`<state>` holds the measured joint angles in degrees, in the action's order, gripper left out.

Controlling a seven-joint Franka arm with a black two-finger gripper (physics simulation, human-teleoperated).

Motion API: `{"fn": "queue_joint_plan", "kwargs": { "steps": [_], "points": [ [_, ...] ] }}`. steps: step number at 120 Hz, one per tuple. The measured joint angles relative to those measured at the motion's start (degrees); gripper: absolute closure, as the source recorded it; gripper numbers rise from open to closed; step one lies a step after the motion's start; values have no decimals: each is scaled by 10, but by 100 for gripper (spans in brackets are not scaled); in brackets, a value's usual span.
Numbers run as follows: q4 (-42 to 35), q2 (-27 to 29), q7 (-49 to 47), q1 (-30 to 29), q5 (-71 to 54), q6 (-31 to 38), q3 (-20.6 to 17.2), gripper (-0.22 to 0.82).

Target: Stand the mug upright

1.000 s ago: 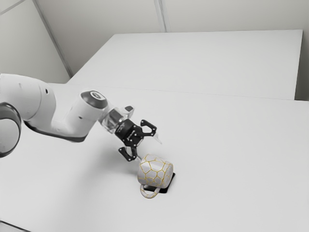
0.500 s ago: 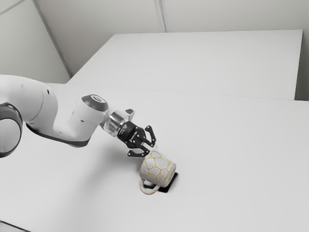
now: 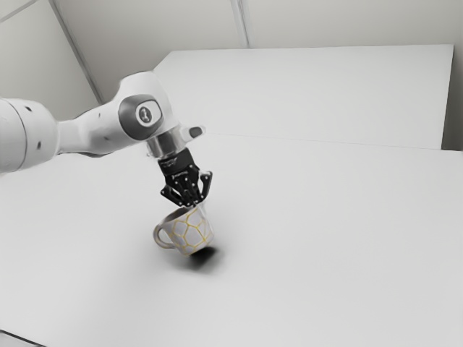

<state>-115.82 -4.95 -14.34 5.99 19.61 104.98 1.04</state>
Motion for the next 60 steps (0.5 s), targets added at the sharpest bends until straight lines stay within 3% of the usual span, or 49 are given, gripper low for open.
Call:
{"fn": "queue_joint_plan", "kwargs": {
  "steps": [23, 60],
  "points": [
    [1, 0, -4, 14, -156, 59, -22, 78],
    [-6, -31, -5, 12, -216, 132, -23, 78]
  ]
}}
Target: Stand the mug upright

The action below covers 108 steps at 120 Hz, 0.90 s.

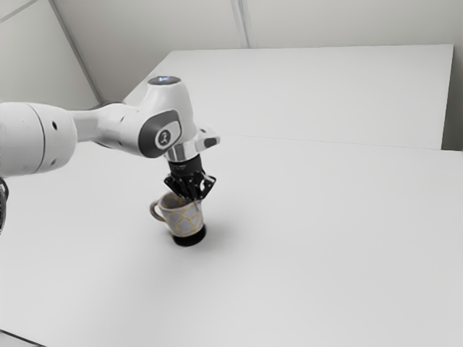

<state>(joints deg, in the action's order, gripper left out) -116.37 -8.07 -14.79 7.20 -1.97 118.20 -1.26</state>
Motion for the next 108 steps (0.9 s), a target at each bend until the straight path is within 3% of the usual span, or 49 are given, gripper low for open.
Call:
{"fn": "queue_joint_plan", "kwargs": {
  "steps": [19, 42, 61, 81, 108],
  "points": [
    [0, -29, -1, 1, -4, 30, -1, 78],
    [2, -11, 2, 11, 1, 40, 0, 37],
    [6, 26, 4, 14, 1, 26, 12, 18],
    [49, 44, 17, 6, -5, 3, 20, 8],
    [151, 46, 36, 2, -28, -78, 21, 3]
  ]
}}
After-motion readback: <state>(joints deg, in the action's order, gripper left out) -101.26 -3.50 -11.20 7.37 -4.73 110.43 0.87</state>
